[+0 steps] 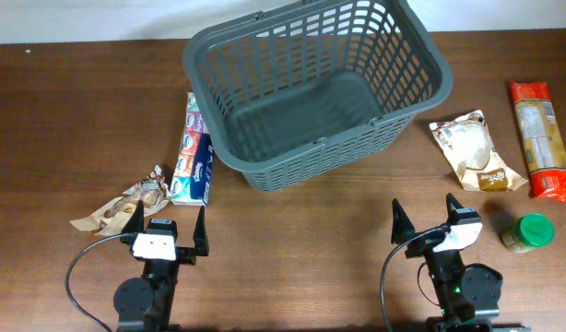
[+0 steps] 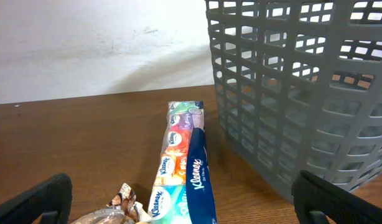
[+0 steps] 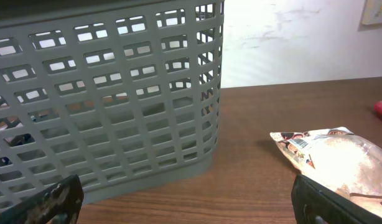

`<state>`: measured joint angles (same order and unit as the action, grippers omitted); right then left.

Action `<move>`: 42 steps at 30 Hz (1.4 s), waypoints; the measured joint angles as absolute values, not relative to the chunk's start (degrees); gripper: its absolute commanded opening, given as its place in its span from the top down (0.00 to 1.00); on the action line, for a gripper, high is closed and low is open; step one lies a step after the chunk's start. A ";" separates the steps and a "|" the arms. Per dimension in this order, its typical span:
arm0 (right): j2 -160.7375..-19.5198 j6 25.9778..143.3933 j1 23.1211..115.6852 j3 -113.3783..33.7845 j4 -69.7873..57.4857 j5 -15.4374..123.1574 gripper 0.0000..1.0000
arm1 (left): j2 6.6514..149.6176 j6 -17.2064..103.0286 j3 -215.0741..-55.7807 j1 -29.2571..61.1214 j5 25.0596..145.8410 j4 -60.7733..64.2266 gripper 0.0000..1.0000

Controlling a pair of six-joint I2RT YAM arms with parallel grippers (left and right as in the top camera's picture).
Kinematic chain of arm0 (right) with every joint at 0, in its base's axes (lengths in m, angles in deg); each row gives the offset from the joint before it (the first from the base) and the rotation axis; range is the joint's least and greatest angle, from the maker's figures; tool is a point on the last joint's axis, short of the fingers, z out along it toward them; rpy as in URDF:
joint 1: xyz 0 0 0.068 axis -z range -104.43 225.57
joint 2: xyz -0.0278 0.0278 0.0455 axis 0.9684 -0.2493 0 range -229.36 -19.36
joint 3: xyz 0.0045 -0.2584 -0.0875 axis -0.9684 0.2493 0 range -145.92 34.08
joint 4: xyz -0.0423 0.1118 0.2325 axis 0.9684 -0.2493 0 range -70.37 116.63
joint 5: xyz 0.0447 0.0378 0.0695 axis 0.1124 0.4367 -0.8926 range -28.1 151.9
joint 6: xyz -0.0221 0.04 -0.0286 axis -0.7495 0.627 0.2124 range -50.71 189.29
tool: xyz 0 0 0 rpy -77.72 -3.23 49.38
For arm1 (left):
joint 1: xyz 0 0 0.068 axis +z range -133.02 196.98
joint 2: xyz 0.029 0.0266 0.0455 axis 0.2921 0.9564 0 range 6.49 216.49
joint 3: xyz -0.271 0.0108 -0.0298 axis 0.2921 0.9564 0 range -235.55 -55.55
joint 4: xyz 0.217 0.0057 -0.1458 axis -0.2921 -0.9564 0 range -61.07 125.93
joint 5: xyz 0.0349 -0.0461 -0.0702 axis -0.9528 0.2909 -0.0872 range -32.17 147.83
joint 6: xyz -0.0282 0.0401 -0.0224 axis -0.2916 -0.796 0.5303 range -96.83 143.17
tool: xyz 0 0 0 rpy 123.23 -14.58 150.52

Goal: Pack container

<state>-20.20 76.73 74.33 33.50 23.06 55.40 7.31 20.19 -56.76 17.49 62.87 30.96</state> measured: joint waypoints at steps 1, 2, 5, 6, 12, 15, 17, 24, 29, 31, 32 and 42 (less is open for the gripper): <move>-20.20 76.73 74.33 33.50 23.06 55.40 0.01 | 7.31 20.19 -56.76 17.49 62.87 30.96 0.01; -20.20 76.77 74.33 33.50 23.08 55.40 0.01 | 7.31 20.19 -56.79 17.49 62.89 30.96 0.01; -20.20 76.73 74.33 33.50 23.13 55.40 0.01 | 7.31 20.41 -56.76 17.49 63.88 31.05 0.01; -20.20 76.80 74.33 33.50 23.10 55.38 0.01 | 7.31 20.63 -56.76 17.49 64.64 31.14 0.01; -20.20 83.94 74.33 33.50 23.30 52.95 0.01 | 7.33 21.52 -56.79 17.49 70.19 31.66 0.01; -20.20 88.62 74.33 33.50 23.65 49.41 0.01 | 7.33 24.39 -56.76 17.49 74.76 31.94 0.01; -20.20 90.57 74.33 33.50 23.85 46.59 0.01 | 7.33 26.90 -56.76 17.49 78.52 32.14 0.01; -20.20 93.36 74.33 33.50 24.09 41.48 0.01 | 7.39 31.27 -56.76 17.49 90.56 32.25 0.01; -20.20 94.91 74.33 33.50 24.33 39.75 0.01 | 7.39 32.10 -56.79 17.49 96.82 32.29 0.01; -20.22 95.70 74.33 33.50 24.83 39.20 0.01 | 7.39 32.28 -56.79 17.49 97.54 32.29 0.01; -20.22 95.94 74.33 33.50 25.42 39.14 0.01 | 7.42 32.30 -56.76 17.49 97.54 32.32 0.01; -22.54 92.44 74.24 26.97 23.91 59.09 0.01 | 12.86 33.98 -59.91 17.49 90.46 38.11 0.01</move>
